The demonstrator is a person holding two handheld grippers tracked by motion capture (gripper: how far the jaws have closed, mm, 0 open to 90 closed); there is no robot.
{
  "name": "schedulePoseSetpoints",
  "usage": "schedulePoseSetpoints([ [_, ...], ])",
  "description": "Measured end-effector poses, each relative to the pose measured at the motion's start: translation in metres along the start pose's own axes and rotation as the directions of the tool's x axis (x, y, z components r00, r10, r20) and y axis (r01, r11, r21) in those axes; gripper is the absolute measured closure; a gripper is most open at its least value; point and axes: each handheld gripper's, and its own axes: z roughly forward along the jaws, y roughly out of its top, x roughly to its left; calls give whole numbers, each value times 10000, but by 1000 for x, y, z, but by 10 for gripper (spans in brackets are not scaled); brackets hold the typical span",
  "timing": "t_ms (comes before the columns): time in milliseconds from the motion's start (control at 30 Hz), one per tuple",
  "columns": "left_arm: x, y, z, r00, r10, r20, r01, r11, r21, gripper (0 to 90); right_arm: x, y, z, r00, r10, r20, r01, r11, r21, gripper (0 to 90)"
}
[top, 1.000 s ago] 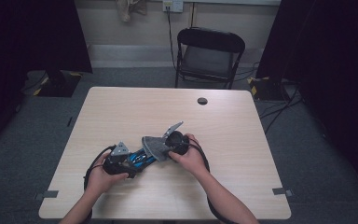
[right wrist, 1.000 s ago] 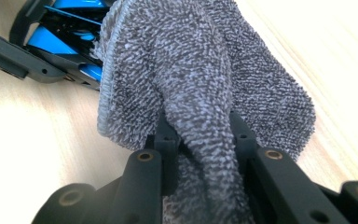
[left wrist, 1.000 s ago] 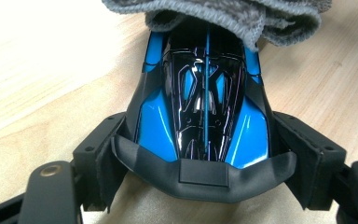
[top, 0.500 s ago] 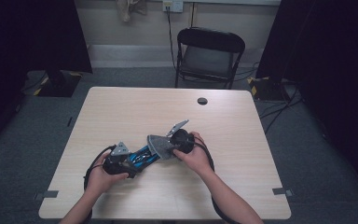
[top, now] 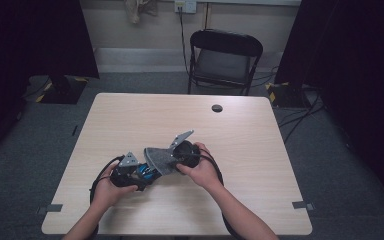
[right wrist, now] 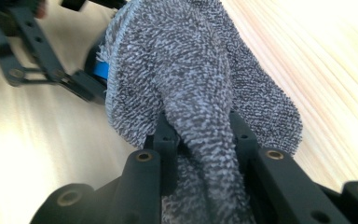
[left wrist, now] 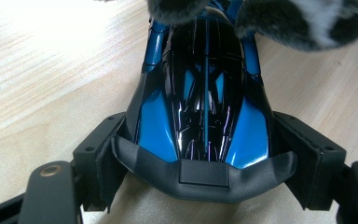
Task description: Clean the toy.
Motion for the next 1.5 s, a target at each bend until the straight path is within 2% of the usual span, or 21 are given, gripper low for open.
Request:
schedulePoseSetpoints([
  [133,0,0,0,10000,8,-19,-8,10000,-5,238,8,7,3,9996,-135,-262,132,9999,-104,714],
  [300,0,0,0,10000,10,-19,-10,10000,-16,238,19,15,13,9984,-444,-355,447,9990,74,708],
  [367,0,0,0,10000,11,-20,-11,10000,-15,238,23,17,18,9979,-603,-256,606,9981,136,696],
  [433,0,0,0,10000,16,-18,-16,10000,-16,238,25,18,23,9980,-604,-197,608,9979,204,650],
  [533,0,0,0,10000,11,-15,-11,10000,-22,238,25,18,28,9979,-489,-433,500,9985,237,568],
  [600,1,0,0,10000,15,-4,-15,10000,-21,238,26,18,29,9978,-393,-532,406,9989,231,480],
  [633,1,0,0,10000,20,5,-20,10000,-29,238,26,18,28,9977,-373,-570,382,9992,140,436],
  [700,1,-1,0,10000,23,-10,-23,10000,-26,237,26,18,28,9972,-270,-701,267,9996,-52,418],
  [733,0,-1,0,10000,17,-16,-17,10000,-33,237,26,18,27,9976,-161,-669,149,9997,-189,422],
  [800,0,-1,0,10000,29,-22,-29,10000,-39,237,26,19,26,9984,-129,-556,106,9991,-417,497],
  [833,0,-1,0,10000,5,-6,-5,10000,-42,237,27,20,29,9973,-160,-716,124,9986,-513,502],
  [900,0,-1,0,10000,3,-7,-3,10000,-40,237,28,20,32,9978,-225,-628,194,9986,-486,512],
  [1067,0,-1,0,10000,25,-24,-25,10000,-14,237,37,23,47,9981,-567,-231,560,9979,-312,657],
  [1167,0,-1,0,10000,17,-16,-17,10000,-41,237,39,26,48,9973,-729,75,730,9971,-221,712],
  [1233,0,-1,0,10000,22,-17,-22,10000,-49,237,38,27,48,9978,-654,60,654,9977,-160,730],
  [1300,0,-1,0,10000,-18,-8,18,10000,-86,238,33,26,46,9995,-306,-3,306,9992,-261,743],
  [1400,0,-1,0,10000,12,-5,-12,10000,-87,238,23,22,44,9998,166,79,-161,9986,-505,749],
  [1500,0,-1,0,10000,24,-11,-24,10000,-85,238,15,20,42,9989,384,256,-371,9981,-497,754],
])
